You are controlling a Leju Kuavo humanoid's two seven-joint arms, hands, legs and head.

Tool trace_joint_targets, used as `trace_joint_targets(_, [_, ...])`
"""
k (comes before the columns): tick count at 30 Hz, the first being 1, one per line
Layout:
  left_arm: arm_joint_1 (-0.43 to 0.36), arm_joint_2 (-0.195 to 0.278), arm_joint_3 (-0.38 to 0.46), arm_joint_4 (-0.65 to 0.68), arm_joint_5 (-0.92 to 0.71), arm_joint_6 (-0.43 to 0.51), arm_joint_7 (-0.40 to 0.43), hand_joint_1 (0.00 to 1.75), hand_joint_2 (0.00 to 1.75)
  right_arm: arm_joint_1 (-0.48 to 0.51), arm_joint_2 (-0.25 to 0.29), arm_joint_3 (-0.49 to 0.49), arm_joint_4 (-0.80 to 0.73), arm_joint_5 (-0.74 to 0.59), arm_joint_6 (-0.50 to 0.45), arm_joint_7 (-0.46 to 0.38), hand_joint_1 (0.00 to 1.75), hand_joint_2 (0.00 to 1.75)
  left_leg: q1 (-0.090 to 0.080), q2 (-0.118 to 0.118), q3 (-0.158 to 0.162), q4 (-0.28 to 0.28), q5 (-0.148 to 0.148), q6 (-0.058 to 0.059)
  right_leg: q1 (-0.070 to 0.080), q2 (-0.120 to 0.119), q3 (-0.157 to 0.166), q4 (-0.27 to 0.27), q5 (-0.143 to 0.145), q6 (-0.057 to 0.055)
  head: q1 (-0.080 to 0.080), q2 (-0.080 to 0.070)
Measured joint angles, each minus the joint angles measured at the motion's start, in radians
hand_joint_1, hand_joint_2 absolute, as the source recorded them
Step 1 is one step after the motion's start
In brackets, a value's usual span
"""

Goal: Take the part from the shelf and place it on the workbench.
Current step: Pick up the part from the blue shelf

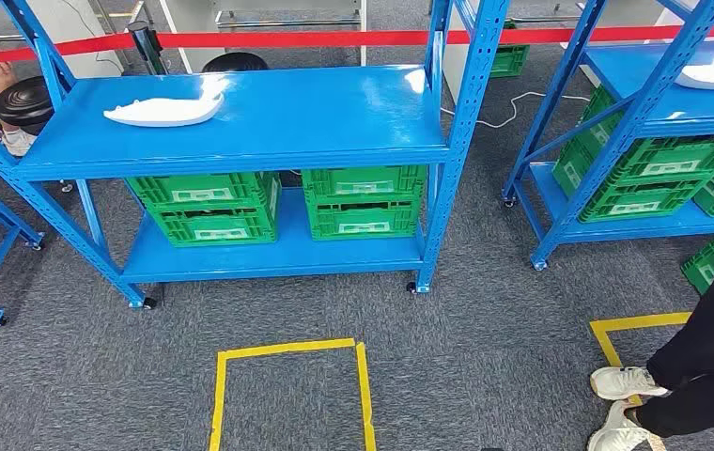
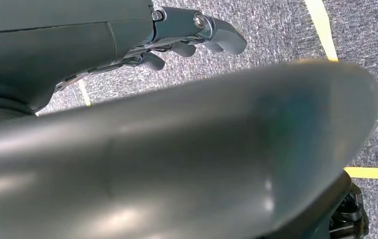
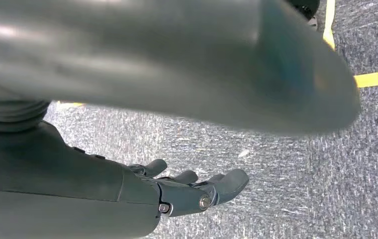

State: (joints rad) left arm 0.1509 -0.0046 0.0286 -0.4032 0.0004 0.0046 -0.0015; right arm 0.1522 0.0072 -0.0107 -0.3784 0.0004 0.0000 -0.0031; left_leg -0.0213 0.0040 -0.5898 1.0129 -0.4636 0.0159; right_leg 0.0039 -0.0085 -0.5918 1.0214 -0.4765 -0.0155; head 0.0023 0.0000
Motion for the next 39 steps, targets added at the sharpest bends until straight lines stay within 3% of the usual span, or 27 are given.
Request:
trace_joint_targets(5, [0.0, 0.0, 0.0, 0.0, 0.0, 0.0, 0.0, 0.0, 0.0, 0.0, 0.0, 0.0, 0.0, 0.0, 0.0, 0.0, 0.0, 0.0, 0.0, 0.0, 0.0, 0.0, 0.0, 0.0, 0.0, 0.0, 0.0, 0.0, 0.0, 0.0, 0.0, 0.0])
trace_joint_targets(6, [0.0, 0.0, 0.0, 0.0, 0.0, 0.0, 0.0, 0.0, 0.44, 0.0, 0.0, 0.0, 0.0, 0.0, 0.0, 0.0, 0.0, 0.0, 0.0, 0.0, 0.0, 0.0, 0.0, 0.0, 0.0, 0.0, 0.0, 0.0, 0.0, 0.0, 0.0, 0.0])
trace_joint_targets(9, [0.0, 0.0, 0.0, 0.0, 0.0, 0.0, 0.0, 0.0, 1.75, 0.0, 0.0, 0.0, 0.0, 0.0, 0.0, 0.0, 0.0, 1.31, 0.0, 0.0, 0.0, 0.0, 0.0, 0.0, 0.0, 0.0, 0.0, 0.0, 0.0, 0.0, 0.0, 0.0])
trace_joint_targets(10, [-0.001, 0.0, 0.0, 0.0, 0.0, 0.0, 0.0, 0.0, 1.75, 0.0, 0.0, 0.0, 0.0, 0.0, 0.0, 0.0, 0.0, 1.75, 0.0, 0.0, 0.0, 0.0, 0.0, 0.0, 0.0, 0.0, 0.0, 0.0, 0.0, 0.0, 0.0, 0.0])
trace_joint_targets(16, [-0.027, -0.01, 0.03, 0.012, -0.044, 0.033, -0.004, 0.0, 1.75, -0.018, 0.004, -0.061, 0.002, 0.037, -0.002, -0.017, 0.0, 1.75, 0.0, 0.0, 0.0, 0.0, 0.0, 0.0, 0.0, 0.0, 0.0, 0.0, 0.0, 0.0, 0.0, 0.0])
trace_joint_targets(20, [-0.047, -0.024, 0.076, 0.029, -0.104, 0.085, -0.012, 0.0, 0.0, -0.038, 0.012, -0.124, 0.011, 0.087, -0.009, -0.043, 0.0, 1.75, 0.0, 0.0, 0.001, 0.0, 0.0, 0.0, 0.0, 0.0, 0.0, 0.0, 0.0, 0.0, 0.0, 0.0])
trace_joint_targets(21, [-0.052, -0.028, 0.089, 0.034, -0.122, 0.099, -0.016, 0.0, 0.0, -0.042, 0.015, -0.141, 0.015, 0.099, -0.01, -0.049, 0.0, 1.75, 0.0, 0.0, 0.001, 0.0, 0.0, 0.0, 0.0, 0.0, 0.0, 0.0, 0.0, 0.0, 0.0, 0.0])
trace_joint_targets(25, [-0.074, -0.045, 0.142, 0.055, -0.196, 0.153, -0.03, 0.0, 0.0, -0.063, 0.029, -0.216, 0.032, 0.152, -0.011, -0.075, 0.0, 0.0, 0.0, 0.0, 0.001, 0.0, 0.0, 0.0, 0.0, 0.0, 0.0, 0.0, 0.001, 0.0, 0.0, 0.0])
trace_joint_targets(29, [-0.097, -0.059, 0.193, 0.078, -0.276, 0.203, -0.045, 0.0, 1.75, -0.086, 0.046, -0.298, 0.053, 0.203, -0.011, -0.098, 0.0, 1.75, 0.0, 0.0, 0.001, 0.0, 0.0, 0.0, 0.0, 0.0, 0.0, 0.0, 0.0, 0.0, 0.0, 0.0])
trace_joint_targets(39, [-0.179, -0.093, 0.314, 0.124, -0.468, 0.297, -0.145, 0.0, 1.75, -0.134, 0.088, -0.453, 0.111, 0.376, -0.019, -0.089, 0.0, 1.75, 0.0, 0.0, 0.001, 0.0, 0.001, 0.0, 0.0, 0.0, 0.0, 0.0, 0.001, 0.001, 0.0, 0.0])
